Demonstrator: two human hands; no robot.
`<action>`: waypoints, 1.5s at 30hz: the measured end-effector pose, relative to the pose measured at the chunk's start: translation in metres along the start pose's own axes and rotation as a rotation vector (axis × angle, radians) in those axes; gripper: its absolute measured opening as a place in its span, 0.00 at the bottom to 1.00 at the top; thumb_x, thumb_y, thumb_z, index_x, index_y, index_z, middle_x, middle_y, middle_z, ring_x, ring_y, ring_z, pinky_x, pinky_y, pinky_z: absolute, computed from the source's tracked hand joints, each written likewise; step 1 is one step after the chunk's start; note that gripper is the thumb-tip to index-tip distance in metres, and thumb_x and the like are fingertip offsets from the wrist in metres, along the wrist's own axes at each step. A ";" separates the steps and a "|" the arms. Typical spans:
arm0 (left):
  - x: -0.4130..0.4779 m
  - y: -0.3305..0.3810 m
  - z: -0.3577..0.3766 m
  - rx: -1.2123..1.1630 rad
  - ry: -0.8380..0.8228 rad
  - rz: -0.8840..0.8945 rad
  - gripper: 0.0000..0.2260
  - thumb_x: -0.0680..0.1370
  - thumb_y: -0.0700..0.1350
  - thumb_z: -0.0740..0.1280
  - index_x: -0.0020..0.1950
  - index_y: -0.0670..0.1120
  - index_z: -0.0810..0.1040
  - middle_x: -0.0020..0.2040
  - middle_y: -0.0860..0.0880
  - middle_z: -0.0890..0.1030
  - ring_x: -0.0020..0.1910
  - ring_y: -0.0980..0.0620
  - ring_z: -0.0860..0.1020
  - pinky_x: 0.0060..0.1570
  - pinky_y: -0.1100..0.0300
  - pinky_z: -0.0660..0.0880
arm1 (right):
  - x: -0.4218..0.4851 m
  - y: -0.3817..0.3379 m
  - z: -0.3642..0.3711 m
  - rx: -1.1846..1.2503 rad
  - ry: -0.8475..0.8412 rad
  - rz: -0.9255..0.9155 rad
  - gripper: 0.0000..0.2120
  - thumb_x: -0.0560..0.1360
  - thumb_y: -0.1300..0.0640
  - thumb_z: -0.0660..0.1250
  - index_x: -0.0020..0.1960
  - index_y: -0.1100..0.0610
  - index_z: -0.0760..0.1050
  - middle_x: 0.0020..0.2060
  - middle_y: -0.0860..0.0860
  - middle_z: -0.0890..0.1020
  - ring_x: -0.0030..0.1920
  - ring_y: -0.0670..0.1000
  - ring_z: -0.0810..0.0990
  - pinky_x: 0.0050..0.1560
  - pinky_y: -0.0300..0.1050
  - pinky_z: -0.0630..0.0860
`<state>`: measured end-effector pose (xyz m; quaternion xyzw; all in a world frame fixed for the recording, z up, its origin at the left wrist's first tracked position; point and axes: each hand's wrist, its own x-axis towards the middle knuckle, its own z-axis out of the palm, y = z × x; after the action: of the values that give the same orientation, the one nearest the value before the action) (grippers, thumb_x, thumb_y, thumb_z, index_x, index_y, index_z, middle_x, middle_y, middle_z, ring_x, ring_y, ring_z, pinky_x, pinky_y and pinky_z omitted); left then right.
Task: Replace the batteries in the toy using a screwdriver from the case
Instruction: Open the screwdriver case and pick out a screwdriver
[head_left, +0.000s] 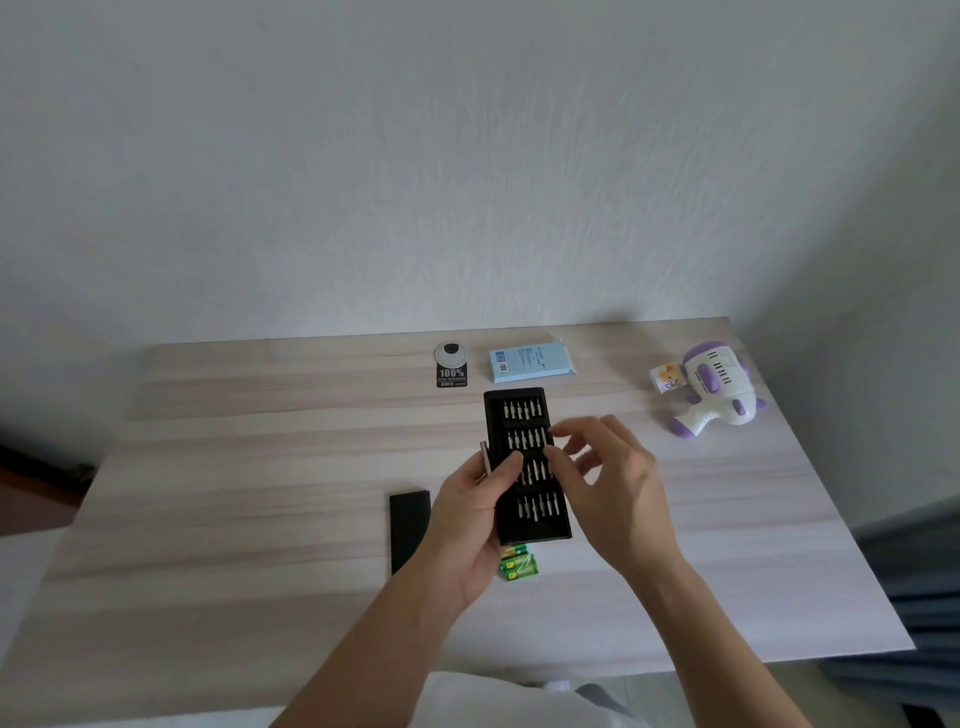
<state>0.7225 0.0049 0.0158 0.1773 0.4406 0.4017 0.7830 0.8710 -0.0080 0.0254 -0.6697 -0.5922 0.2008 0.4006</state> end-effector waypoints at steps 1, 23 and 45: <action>-0.001 -0.001 0.000 0.016 0.010 0.015 0.12 0.80 0.41 0.66 0.63 0.42 0.79 0.56 0.39 0.84 0.54 0.42 0.84 0.47 0.47 0.81 | 0.001 0.000 0.001 -0.016 -0.002 -0.073 0.04 0.76 0.57 0.71 0.50 0.49 0.81 0.42 0.43 0.79 0.35 0.46 0.79 0.37 0.44 0.78; -0.006 -0.002 0.001 0.107 0.049 0.107 0.09 0.80 0.39 0.67 0.59 0.40 0.81 0.51 0.39 0.84 0.49 0.43 0.84 0.45 0.50 0.81 | 0.008 0.002 0.006 -0.242 -0.104 -0.338 0.07 0.79 0.52 0.62 0.51 0.50 0.79 0.41 0.48 0.76 0.33 0.58 0.78 0.29 0.55 0.77; -0.013 -0.007 -0.002 0.216 0.095 0.115 0.07 0.80 0.39 0.68 0.56 0.44 0.82 0.50 0.42 0.86 0.51 0.43 0.85 0.51 0.49 0.81 | 0.019 -0.005 0.000 -0.604 -0.232 -0.464 0.06 0.74 0.53 0.72 0.39 0.51 0.80 0.35 0.47 0.76 0.27 0.57 0.76 0.24 0.44 0.71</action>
<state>0.7204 -0.0095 0.0176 0.2663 0.5072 0.4039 0.7132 0.8716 0.0097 0.0326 -0.5786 -0.8015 -0.0037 0.1509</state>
